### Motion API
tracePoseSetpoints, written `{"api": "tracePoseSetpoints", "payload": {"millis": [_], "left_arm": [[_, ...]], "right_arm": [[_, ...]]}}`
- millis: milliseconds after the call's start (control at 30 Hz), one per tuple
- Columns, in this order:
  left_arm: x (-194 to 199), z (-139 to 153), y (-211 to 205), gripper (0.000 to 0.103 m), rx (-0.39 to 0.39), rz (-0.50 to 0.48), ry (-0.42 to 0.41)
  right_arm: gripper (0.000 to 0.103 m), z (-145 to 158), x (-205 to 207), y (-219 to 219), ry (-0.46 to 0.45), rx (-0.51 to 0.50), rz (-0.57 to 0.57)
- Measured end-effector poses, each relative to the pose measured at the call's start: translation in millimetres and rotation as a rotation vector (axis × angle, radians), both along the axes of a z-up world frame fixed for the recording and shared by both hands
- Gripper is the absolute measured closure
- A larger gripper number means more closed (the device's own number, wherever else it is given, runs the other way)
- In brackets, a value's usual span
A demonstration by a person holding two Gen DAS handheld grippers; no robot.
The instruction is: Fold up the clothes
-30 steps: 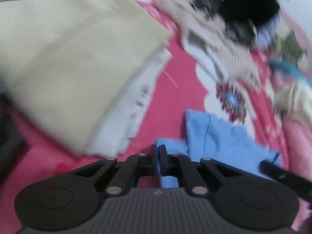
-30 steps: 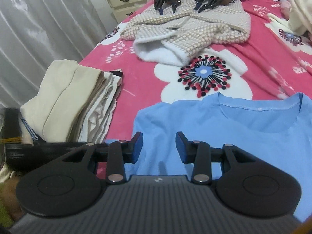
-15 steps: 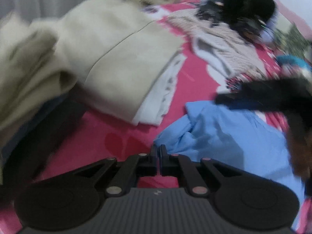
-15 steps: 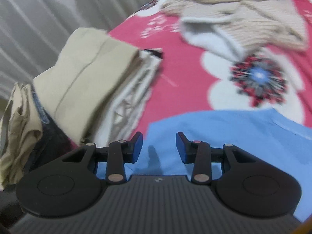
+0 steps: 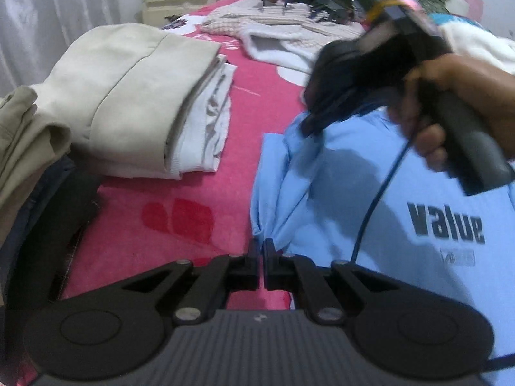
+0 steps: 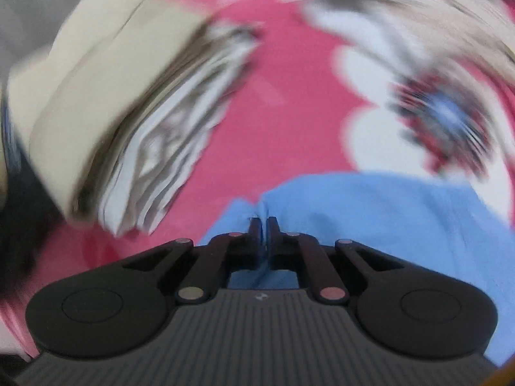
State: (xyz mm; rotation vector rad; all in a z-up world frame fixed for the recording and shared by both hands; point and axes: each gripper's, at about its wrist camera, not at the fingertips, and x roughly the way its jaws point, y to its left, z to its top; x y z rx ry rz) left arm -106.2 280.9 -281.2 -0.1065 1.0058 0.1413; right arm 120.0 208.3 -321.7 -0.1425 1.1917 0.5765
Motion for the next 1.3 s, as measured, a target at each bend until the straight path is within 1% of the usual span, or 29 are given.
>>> {"api": "tracePoseSetpoints", "payload": {"millis": [67, 100, 133, 200, 300, 367, 433, 467, 500, 567, 633, 700, 767, 867, 967, 1100, 1167, 1300], "left_arm": [[-4.4, -2.8, -4.9, 0.1, 0.022, -0.042, -0.003], [-6.3, -4.2, -7.7, 0.1, 0.036, -0.067, -0.002], [-7.3, -6.0, -10.0, 0.1, 0.046, -0.089, -0.001], [-8.8, -8.9, -13.4, 0.1, 0.054, -0.125, 0.005], [-10.7, -13.7, -17.0, 0.1, 0.067, -0.16, 0.014], [-10.9, -16.1, -16.4, 0.1, 0.067, -0.158, 0.021], [-10.4, -18.4, -14.9, 0.1, 0.062, -0.152, 0.026], [-10.1, -19.2, -14.6, 0.1, 0.057, -0.15, 0.028], [-9.7, -20.1, -14.3, 0.1, 0.052, -0.147, 0.03], [-8.8, -21.5, -13.7, 0.1, 0.044, -0.141, 0.033], [-8.7, -22.5, -14.1, 0.1, 0.041, -0.141, 0.032], [-8.8, -23.5, -14.5, 0.1, 0.038, -0.143, 0.032], [-9.6, -25.0, -15.3, 0.1, 0.037, -0.147, 0.033], [-10.8, -27.2, -16.7, 0.1, 0.035, -0.156, 0.034], [-11.2, -28.7, -15.9, 0.1, 0.025, -0.153, 0.038], [-11.6, -27.2, -10.1, 0.101, 0.016, -0.132, 0.036], [-11.3, -21.0, -1.8, 0.101, 0.014, -0.1, 0.023], [-8.5, -7.6, 16.0, 0.102, 0.014, -0.037, -0.01]], "right_arm": [[0.101, 3.8, -6.2, -35.7, -0.003, 0.045, -0.12], [0.1, 2.5, -9.5, -52.1, 0.005, 0.052, -0.175], [0.1, -2.9, -11.8, -63.8, 0.025, 0.035, -0.21], [0.097, -13.3, -16.5, -79.7, 0.06, -0.02, -0.253], [0.096, -4.5, -19.1, -85.3, 0.047, -0.011, -0.286], [0.096, 14.2, -16.9, -78.0, -0.002, 0.014, -0.281], [0.093, 29.9, -13.3, -65.6, -0.032, 0.038, -0.251], [0.087, 35.4, -11.0, -57.9, -0.033, 0.049, -0.225], [0.082, 37.4, -8.0, -47.6, -0.012, 0.056, -0.182], [0.077, 34.6, -5.2, -23.9, 0.034, 0.049, -0.1], [0.076, 25.6, -3.6, -2.2, 0.086, 0.018, -0.038], [0.076, 9.3, -0.6, 11.8, 0.143, -0.031, -0.017], [0.075, -5.5, 1.4, 18.9, 0.186, -0.078, -0.054], [0.075, -28.1, 3.6, 19.0, 0.225, -0.126, -0.114], [0.077, -33.5, 1.4, 15.2, 0.212, -0.106, -0.154], [0.099, -29.0, 0.2, 6.7, 0.189, -0.088, -0.191], [0.1, -21.1, 1.3, 1.0, 0.183, -0.04, -0.218], [0.1, 8.8, 7.2, 0.9, 0.123, 0.129, -0.218]]}}
